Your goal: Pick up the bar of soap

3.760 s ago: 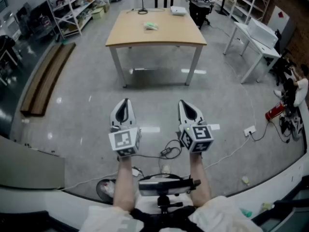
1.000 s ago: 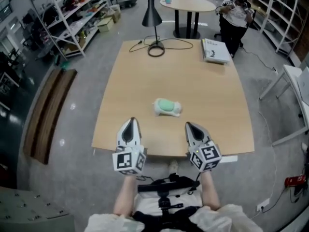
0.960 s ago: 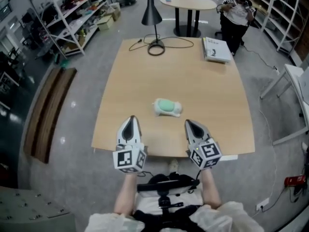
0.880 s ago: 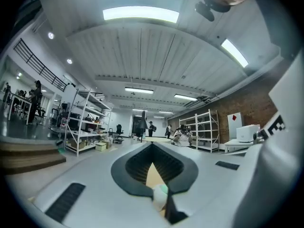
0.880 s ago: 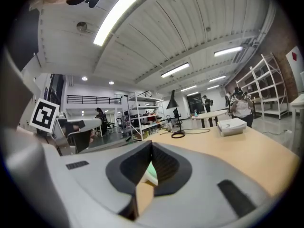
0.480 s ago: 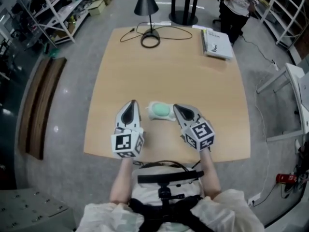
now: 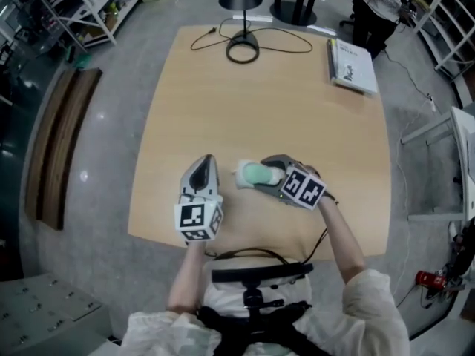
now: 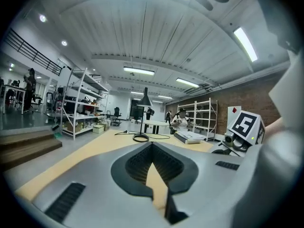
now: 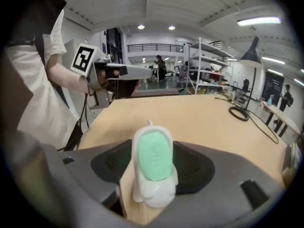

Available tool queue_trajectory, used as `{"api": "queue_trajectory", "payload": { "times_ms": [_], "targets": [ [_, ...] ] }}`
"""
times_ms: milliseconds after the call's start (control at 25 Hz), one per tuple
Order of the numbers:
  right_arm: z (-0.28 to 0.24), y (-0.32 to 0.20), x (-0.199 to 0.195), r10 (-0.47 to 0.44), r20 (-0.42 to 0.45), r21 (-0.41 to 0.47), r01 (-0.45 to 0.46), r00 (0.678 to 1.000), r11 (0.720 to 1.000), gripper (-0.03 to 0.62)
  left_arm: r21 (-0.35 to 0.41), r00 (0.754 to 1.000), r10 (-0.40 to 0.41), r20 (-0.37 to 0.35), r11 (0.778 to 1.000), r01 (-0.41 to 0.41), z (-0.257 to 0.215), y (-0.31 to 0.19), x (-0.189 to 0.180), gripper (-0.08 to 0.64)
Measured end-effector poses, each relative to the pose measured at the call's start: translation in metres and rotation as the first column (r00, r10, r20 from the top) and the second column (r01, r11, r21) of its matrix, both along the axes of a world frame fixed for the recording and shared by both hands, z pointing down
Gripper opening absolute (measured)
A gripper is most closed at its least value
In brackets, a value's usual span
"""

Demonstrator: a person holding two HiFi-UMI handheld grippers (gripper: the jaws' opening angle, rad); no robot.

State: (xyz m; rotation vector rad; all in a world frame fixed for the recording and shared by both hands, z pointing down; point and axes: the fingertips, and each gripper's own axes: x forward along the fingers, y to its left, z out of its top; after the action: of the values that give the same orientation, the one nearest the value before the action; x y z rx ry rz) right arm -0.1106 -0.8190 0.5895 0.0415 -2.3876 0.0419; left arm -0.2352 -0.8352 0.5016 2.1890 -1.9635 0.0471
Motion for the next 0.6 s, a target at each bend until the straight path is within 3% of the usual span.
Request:
{"api": "queue_trajectory", "payload": {
  "times_ms": [240, 400, 600],
  "targets": [
    [0.034, -0.005, -0.007, -0.143, -0.13, 0.017, 0.146, 0.981, 0.989, 0.255, -0.045, 0.999, -0.039, -0.018, 0.998, 0.038, 0.02, -0.011, -0.017, 0.0],
    [0.037, -0.007, -0.013, -0.187, -0.121, -0.042, 0.183, 0.975, 0.982, 0.259, -0.064, 0.999, -0.034, -0.008, 0.997, 0.033, 0.028, -0.012, -0.021, 0.0],
    [0.036, -0.007, -0.015, -0.186, -0.113, -0.026, 0.184, 0.976, 0.982, 0.258, -0.089, 0.999, -0.033, -0.018, 0.996, 0.031, 0.037, -0.011, -0.021, 0.0]
  ]
}}
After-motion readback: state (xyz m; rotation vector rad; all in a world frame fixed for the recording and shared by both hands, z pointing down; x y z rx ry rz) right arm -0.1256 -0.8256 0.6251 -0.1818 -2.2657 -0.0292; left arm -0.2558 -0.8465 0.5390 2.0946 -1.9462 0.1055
